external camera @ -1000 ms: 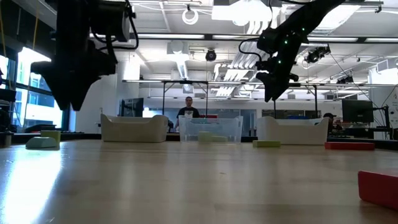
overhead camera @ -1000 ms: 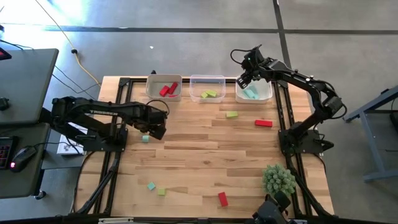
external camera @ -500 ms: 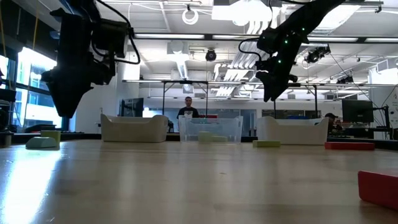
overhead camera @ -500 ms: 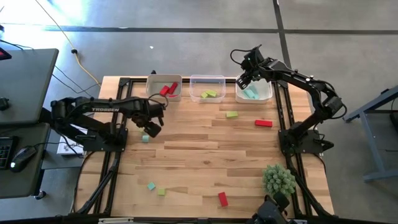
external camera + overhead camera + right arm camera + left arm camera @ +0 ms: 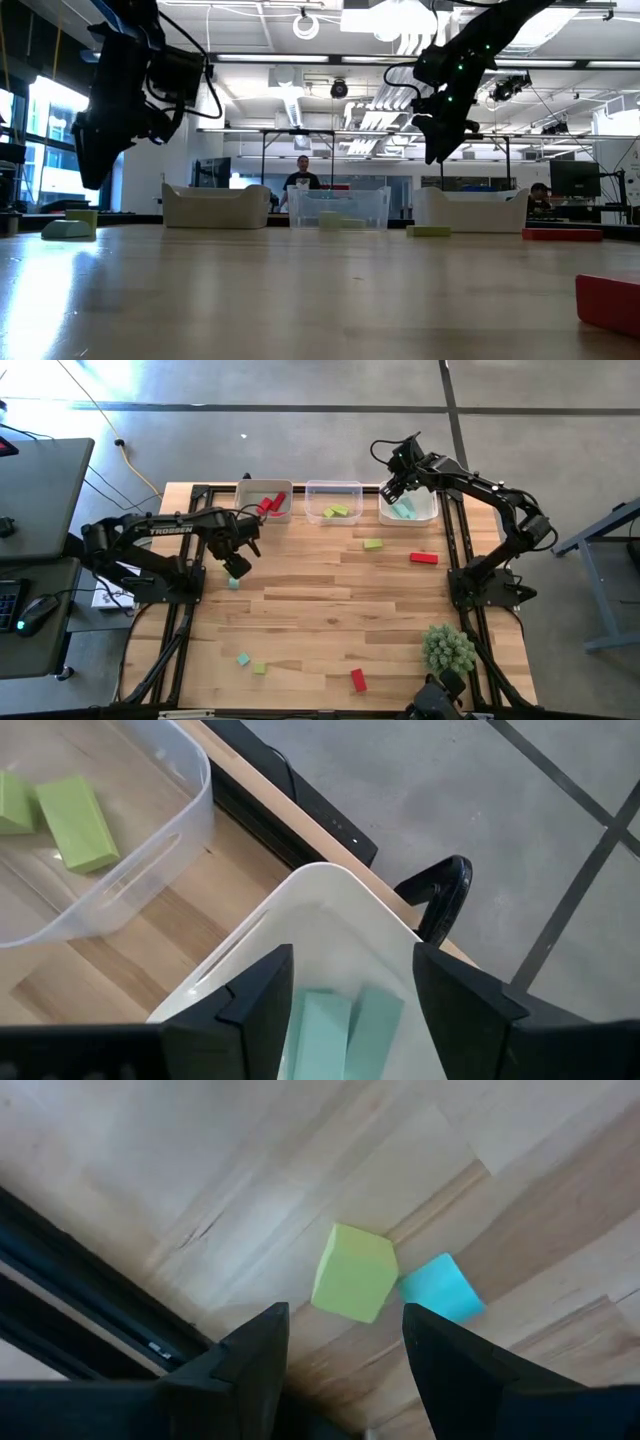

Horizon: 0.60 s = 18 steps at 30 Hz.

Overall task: Sort & place blocks by color
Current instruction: Put the green block into the transparent bin

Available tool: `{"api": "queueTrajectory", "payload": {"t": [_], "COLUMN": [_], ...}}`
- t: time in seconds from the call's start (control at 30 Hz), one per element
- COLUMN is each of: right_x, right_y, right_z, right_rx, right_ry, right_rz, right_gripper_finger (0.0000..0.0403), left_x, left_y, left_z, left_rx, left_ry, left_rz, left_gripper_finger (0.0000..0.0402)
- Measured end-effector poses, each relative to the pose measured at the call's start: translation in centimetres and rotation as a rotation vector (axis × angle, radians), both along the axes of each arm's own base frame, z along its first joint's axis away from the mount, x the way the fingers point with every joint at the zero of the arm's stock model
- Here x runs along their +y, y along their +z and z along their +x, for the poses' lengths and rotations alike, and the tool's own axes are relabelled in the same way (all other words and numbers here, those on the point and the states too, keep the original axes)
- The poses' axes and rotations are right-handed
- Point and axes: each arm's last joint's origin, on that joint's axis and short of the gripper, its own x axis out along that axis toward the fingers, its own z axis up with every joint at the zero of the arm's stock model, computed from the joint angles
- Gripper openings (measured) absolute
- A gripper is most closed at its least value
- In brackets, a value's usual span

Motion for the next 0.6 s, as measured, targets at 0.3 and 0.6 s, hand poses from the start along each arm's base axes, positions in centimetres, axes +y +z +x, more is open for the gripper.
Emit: {"api": "queueTrajectory", "payload": {"t": [0.3, 0.6], "right_x": [0.0, 0.0], "right_y": [0.0, 0.0], "right_z": [0.0, 0.0], "right_rx": [0.0, 0.0], "right_ry": [0.0, 0.0], "right_rz": [0.0, -0.001], "right_gripper_finger": [0.0195, 0.0195], "left_x": [0.4, 0.5], "left_y": [-1.7, -2.6], "left_z": [0.7, 1.2], "left_rx": [0.087, 0.099], "left_ry": [-0.015, -0.074], "left_rz": [-0.054, -0.097], "left_gripper_finger": [0.0186, 0.0186]}}
